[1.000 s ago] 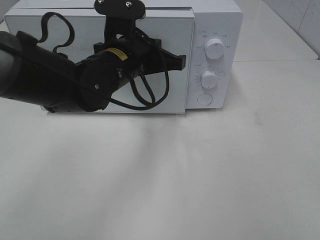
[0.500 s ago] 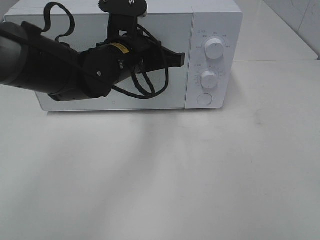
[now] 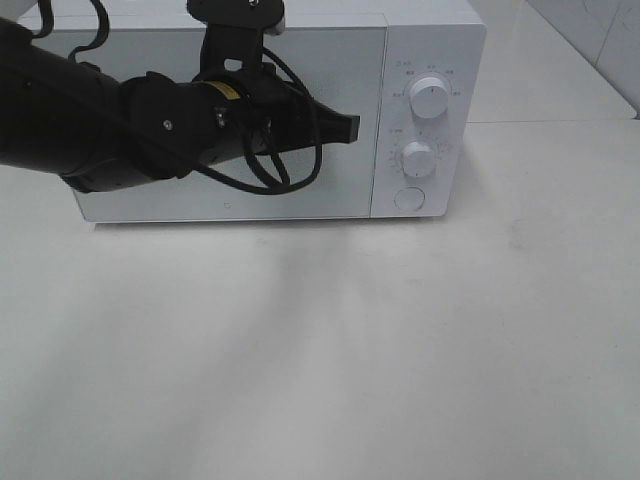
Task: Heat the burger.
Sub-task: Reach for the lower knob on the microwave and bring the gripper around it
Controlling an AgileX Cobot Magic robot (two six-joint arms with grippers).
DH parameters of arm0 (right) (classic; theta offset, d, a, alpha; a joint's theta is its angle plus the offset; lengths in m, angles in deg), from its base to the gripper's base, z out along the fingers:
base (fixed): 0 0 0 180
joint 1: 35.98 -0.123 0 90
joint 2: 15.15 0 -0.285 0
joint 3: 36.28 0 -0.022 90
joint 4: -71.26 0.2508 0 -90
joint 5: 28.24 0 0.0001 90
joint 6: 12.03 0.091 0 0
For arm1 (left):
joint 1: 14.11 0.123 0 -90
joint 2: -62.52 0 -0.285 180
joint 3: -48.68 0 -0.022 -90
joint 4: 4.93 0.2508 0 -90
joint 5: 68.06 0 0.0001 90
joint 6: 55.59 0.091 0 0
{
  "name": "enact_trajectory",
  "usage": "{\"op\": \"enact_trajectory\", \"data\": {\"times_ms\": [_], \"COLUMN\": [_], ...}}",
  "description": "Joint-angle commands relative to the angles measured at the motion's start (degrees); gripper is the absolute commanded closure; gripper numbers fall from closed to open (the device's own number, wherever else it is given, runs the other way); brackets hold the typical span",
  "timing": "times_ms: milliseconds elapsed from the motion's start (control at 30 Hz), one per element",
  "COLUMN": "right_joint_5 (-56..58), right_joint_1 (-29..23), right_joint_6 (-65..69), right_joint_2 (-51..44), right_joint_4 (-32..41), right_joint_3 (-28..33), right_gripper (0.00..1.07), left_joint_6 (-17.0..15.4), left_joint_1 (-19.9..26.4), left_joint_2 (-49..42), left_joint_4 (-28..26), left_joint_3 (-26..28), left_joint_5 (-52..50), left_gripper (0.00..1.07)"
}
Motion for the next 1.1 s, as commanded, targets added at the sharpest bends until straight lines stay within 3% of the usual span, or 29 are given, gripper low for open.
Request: {"op": "enact_trajectory", "data": {"times_ms": [33, 100, 133, 167, 200, 233, 267, 300, 333, 567, 633, 833, 933, 1100], "right_joint_5": [-0.1, -0.1, -0.1, -0.1, -0.1, -0.1, -0.1, -0.1, -0.1, -0.1, -0.1, -0.1, -0.1, -0.1], "right_joint_1": [0.5, 0.5, 0.5, 0.5, 0.5, 0.5, 0.5, 0.5, 0.5, 0.5, 0.5, 0.5, 0.5, 0.5], "right_joint_6": [0.5, 0.5, 0.5, 0.5, 0.5, 0.5, 0.5, 0.5, 0.5, 0.5, 0.5, 0.5, 0.5, 0.5], "right_joint_2": [-1.7, -1.7, -1.7, -1.7, -1.7, -1.7, -1.7, -1.7, -1.7, -1.7, -1.7, -1.7, -1.7, -1.7], "right_joint_4": [0.1, 0.1, 0.1, 0.1, 0.1, 0.1, 0.1, 0.1, 0.1, 0.1, 0.1, 0.1, 0.1, 0.1], "right_joint_3": [0.0, 0.0, 0.0, 0.0, 0.0, 0.0, 0.0, 0.0, 0.0, 0.0, 0.0, 0.0, 0.0, 0.0], "right_gripper": [0.32, 0.32, 0.32, 0.32, 0.32, 0.32, 0.32, 0.32, 0.32, 0.32, 0.32, 0.32, 0.32, 0.32], "left_joint_6": [0.3, 0.3, 0.3, 0.3, 0.3, 0.3, 0.3, 0.3, 0.3, 0.4, 0.3, -0.6, -2.9, -7.3], "left_joint_1": [-0.7, -0.7, -0.7, -0.7, -0.7, -0.7, -0.7, -0.7, -0.7, -0.5, -0.5, -0.3, 1.4, 12.2], "left_joint_2": [-2.2, -3.8, -4.4, -5.4, -5.4, -6.3, -6.6, -6.6, -7.8, -10.5, -12.8, -15.5, -17.8, -24.3], "left_joint_4": [-0.6, -0.6, -0.5, -0.5, -0.5, -0.7, -0.9, -0.9, -0.8, 2.2, 5.2, 5.7, 6.1, 10.8], "left_joint_3": [-1.7, -3.2, -4.0, -5.3, -5.3, -6.6, -7.2, -7.2, -8.2, -8.6, -8.6, -8.6, -8.6, -8.6], "left_joint_5": [3.8, 7.3, 8.8, 11.6, 11.6, 13.3, 14.4, 14.4, 18.3, 33.1, 44.2, 51.7, 56.8, 67.3], "left_gripper": [1.07, 1.01, 0.93, 0.67, 0.67, 0.37, 0.24, 0.24, 0.05, 0.07, 0.07, 0.07, 0.07, 0.07]}}
